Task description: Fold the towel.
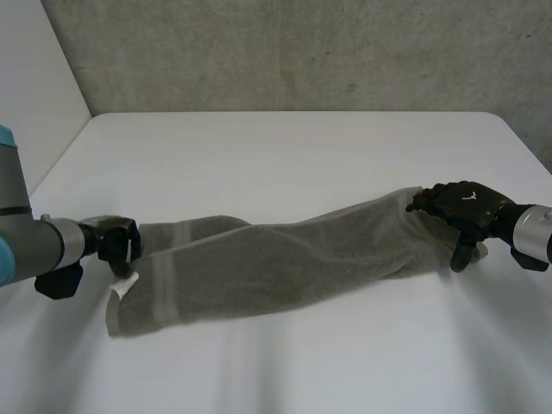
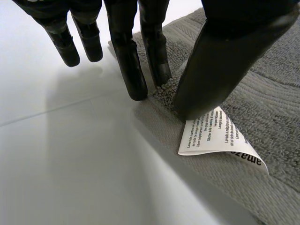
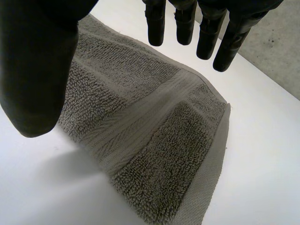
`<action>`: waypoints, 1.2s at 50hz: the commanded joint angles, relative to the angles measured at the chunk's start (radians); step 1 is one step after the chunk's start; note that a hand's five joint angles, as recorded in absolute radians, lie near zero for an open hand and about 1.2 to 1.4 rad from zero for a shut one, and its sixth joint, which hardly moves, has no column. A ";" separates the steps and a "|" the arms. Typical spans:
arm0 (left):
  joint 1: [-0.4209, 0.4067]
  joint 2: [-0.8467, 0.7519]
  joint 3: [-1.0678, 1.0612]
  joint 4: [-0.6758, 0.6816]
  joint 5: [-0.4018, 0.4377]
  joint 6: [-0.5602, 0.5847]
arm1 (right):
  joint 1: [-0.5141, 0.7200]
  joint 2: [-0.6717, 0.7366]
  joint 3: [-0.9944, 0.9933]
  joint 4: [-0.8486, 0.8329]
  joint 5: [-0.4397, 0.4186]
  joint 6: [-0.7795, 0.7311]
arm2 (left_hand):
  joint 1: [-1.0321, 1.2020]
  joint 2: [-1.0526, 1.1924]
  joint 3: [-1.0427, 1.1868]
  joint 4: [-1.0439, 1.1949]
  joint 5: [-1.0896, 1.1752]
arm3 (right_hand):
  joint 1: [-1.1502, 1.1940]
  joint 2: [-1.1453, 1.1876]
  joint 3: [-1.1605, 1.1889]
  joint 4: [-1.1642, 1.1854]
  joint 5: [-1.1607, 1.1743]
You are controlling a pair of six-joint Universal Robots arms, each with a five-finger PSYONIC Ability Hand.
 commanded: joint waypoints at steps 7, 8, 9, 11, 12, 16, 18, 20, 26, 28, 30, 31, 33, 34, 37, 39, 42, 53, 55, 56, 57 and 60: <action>-0.025 0.029 0.031 0.008 0.001 -0.001 | 0.001 0.000 0.000 0.001 0.000 0.000 | 0.138 0.131 -0.043 -0.050 0.123 | -0.070 -0.080 -0.007 -0.060 -0.064; -0.025 0.029 0.031 0.008 0.001 -0.001 | 0.001 0.000 0.000 0.001 0.000 0.000 | 0.138 0.131 -0.043 -0.050 0.123 | -0.070 -0.080 -0.007 -0.060 -0.064; -0.025 0.027 0.041 0.015 0.001 -0.006 | 0.001 0.000 0.000 0.001 0.000 0.000 | 0.138 0.131 -0.043 -0.050 0.123 | -0.070 -0.080 -0.007 -0.060 -0.064; -0.027 0.024 0.048 0.025 -0.001 -0.006 | 0.000 0.000 0.000 0.001 0.000 0.000 | 0.138 0.131 -0.043 -0.050 0.123 | -0.070 -0.080 -0.007 -0.060 -0.064; -0.029 0.020 0.049 0.035 -0.001 -0.006 | 0.000 0.000 0.000 0.001 0.000 0.000 | 0.138 0.131 -0.043 -0.050 0.123 | -0.070 -0.080 -0.007 -0.060 -0.064; -0.029 0.015 0.049 0.051 -0.001 -0.006 | 0.000 0.000 0.000 0.001 0.000 0.000 | 0.153 0.146 -0.043 -0.050 0.138 | -0.070 -0.080 -0.007 -0.060 -0.064; -0.035 0.003 0.055 0.061 -0.001 -0.004 | 0.000 0.000 0.000 0.001 0.000 0.000 | 0.351 0.344 -0.043 -0.050 0.336 | -0.070 -0.080 -0.007 -0.060 -0.064; -0.038 -0.002 0.063 0.068 0.001 -0.004 | 0.000 0.000 0.000 0.001 0.000 0.000 | 0.399 0.391 -0.043 -0.050 0.383 | -0.070 -0.080 -0.007 -0.060 -0.064; -0.042 -0.014 0.083 0.100 0.001 -0.001 | 0.001 0.000 0.000 0.001 0.000 -0.002 | 0.399 0.392 -0.043 -0.050 0.384 | -0.070 -0.080 -0.007 -0.060 -0.064; -0.047 -0.008 0.075 0.103 0.008 -0.001 | 0.000 0.000 0.000 0.002 -0.001 -0.002 | -0.054 -0.061 -0.043 -0.050 -0.069 | -0.070 -0.080 -0.007 -0.060 -0.064; -0.055 -0.003 0.072 0.101 0.005 0.000 | 0.000 0.000 0.000 0.001 -0.001 -0.002 | -0.486 -0.493 -0.043 -0.050 -0.501 | -0.070 -0.080 -0.007 -0.060 -0.064; -0.062 0.000 0.069 0.098 0.005 0.000 | 0.000 0.000 0.000 0.001 -0.001 -0.002 | -0.531 -0.538 -0.043 -0.050 -0.546 | -0.070 -0.080 -0.007 -0.060 -0.064; -0.062 0.004 0.061 0.098 0.005 -0.001 | 0.000 0.000 0.000 0.001 0.000 -0.003 | -0.551 -0.559 -0.043 -0.050 -0.567 | -0.070 -0.080 -0.007 -0.060 -0.064; -0.062 0.004 0.061 0.098 0.005 -0.001 | 0.000 0.000 -0.002 0.001 -0.001 -0.005 | -0.552 -0.559 -0.043 -0.050 -0.567 | -0.070 -0.080 -0.007 -0.060 -0.064; -0.056 0.023 0.034 0.095 0.002 -0.001 | 0.000 0.000 -0.002 0.001 -0.001 -0.003 | -0.575 -0.583 -0.043 -0.050 -0.590 | -0.070 -0.080 -0.007 -0.060 -0.064; -0.052 0.040 0.002 0.091 -0.002 -0.003 | 0.000 0.000 0.000 0.001 -0.001 -0.003 | -0.569 -0.577 -0.043 -0.050 -0.585 | -0.070 -0.080 -0.007 -0.060 -0.064; -0.052 0.041 -0.024 0.091 -0.009 -0.003 | 0.001 0.000 0.002 0.002 0.000 -0.005 | -0.563 -0.571 -0.043 -0.050 -0.579 | -0.070 -0.080 -0.007 -0.060 -0.064; -0.062 0.026 -0.049 0.095 -0.010 -0.004 | 0.000 0.000 0.006 0.002 -0.001 -0.005 | -0.367 -0.374 -0.043 -0.050 -0.382 | -0.070 -0.080 -0.007 -0.060 -0.064; -0.064 0.023 -0.048 0.098 -0.010 -0.004 | 0.000 0.000 0.008 0.002 -0.001 -0.006 | -0.375 -0.383 -0.043 -0.050 -0.391 | -0.070 -0.080 -0.007 -0.060 -0.064; -0.064 0.017 -0.041 0.100 -0.009 -0.004 | 0.000 0.000 0.008 0.002 -0.001 -0.005 | -0.375 -0.383 -0.043 -0.050 -0.391 | -0.070 -0.080 -0.007 -0.060 -0.064; -0.064 0.017 -0.041 0.100 -0.009 -0.004 | 0.000 0.000 0.008 0.002 -0.001 -0.005 | -0.375 -0.383 -0.043 -0.050 -0.391 | -0.070 -0.080 -0.007 -0.060 -0.064; -0.064 0.001 -0.032 0.101 -0.010 -0.004 | 0.000 0.000 0.008 0.002 -0.001 -0.006 | -0.373 -0.380 -0.043 -0.050 -0.388 | -0.070 -0.080 -0.007 -0.060 -0.064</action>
